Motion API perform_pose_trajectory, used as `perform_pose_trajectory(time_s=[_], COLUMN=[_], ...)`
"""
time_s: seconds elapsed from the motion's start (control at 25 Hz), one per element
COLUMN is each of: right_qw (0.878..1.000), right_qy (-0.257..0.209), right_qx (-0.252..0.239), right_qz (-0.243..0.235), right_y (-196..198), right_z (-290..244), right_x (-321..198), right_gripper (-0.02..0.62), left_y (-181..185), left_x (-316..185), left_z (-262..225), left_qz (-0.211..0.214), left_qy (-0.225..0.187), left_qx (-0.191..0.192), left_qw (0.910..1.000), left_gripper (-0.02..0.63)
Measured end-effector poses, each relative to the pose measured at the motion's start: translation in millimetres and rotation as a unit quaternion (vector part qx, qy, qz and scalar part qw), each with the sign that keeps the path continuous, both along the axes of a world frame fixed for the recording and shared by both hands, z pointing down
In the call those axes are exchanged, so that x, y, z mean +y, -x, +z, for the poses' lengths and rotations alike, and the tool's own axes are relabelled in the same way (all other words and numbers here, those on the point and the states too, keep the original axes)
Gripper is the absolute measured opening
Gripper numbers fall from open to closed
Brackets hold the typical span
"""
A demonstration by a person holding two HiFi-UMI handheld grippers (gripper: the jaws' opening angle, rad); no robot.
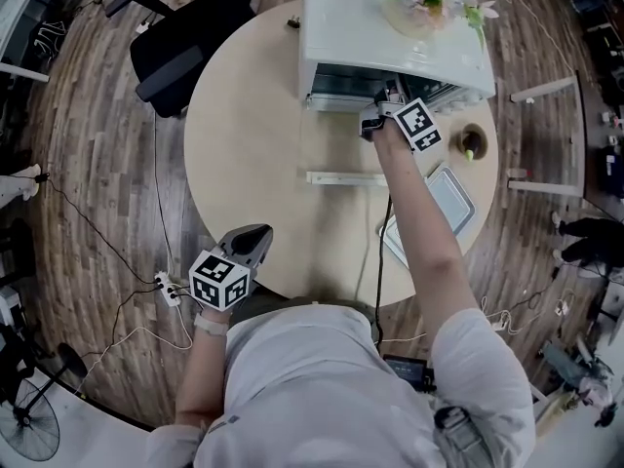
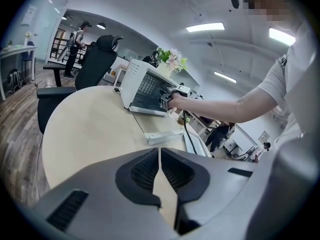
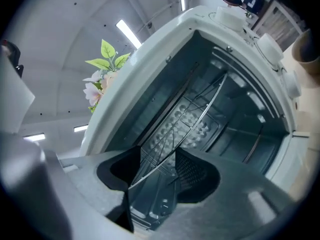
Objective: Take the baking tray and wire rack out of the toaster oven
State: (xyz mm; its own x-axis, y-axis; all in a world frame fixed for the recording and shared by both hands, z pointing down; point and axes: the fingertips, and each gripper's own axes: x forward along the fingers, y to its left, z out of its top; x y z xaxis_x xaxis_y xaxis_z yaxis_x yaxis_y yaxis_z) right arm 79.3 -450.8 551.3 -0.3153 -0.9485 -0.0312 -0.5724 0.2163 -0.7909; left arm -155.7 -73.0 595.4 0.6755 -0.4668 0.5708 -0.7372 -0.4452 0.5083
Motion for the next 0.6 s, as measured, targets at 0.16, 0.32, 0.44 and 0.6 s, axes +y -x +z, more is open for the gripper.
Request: perform_pose_trajectory(time_s=[0.16, 0.32, 0.44, 0.6], right_qw=[1.0, 1.0, 1.0, 1.0], right_qy=[-0.005, -0.005, -0.005, -0.009], right_qx=[0.009, 0.014, 0.023, 0.022], right_qz=[-0.005, 0.004, 0.006, 0.005], right_y=[2.5, 0.4, -0.3, 1.2], right_z=[-0.1, 1.8, 4.2, 3.1], right_x=[-15.6, -25.7, -28.3, -28.6], right_gripper=[0.198, 0.146, 0.103, 0.083], left_y=[1.2, 3.5, 5.8, 6.6], left_x=[0.4, 3.1, 5.2, 5.6], left_z=[1.5, 2.5, 3.8, 5.0], left_qz=[-0.009, -0.016, -0.02, -0.022], left_qy=[0.004, 0.007, 0.01, 0.012], left_qx=[-0.002, -0.005, -0.007, -0.01], left_qw=[1.0, 0.9998, 0.9997, 0.9997], left_gripper=[0.0, 0.0, 0.0, 0.0])
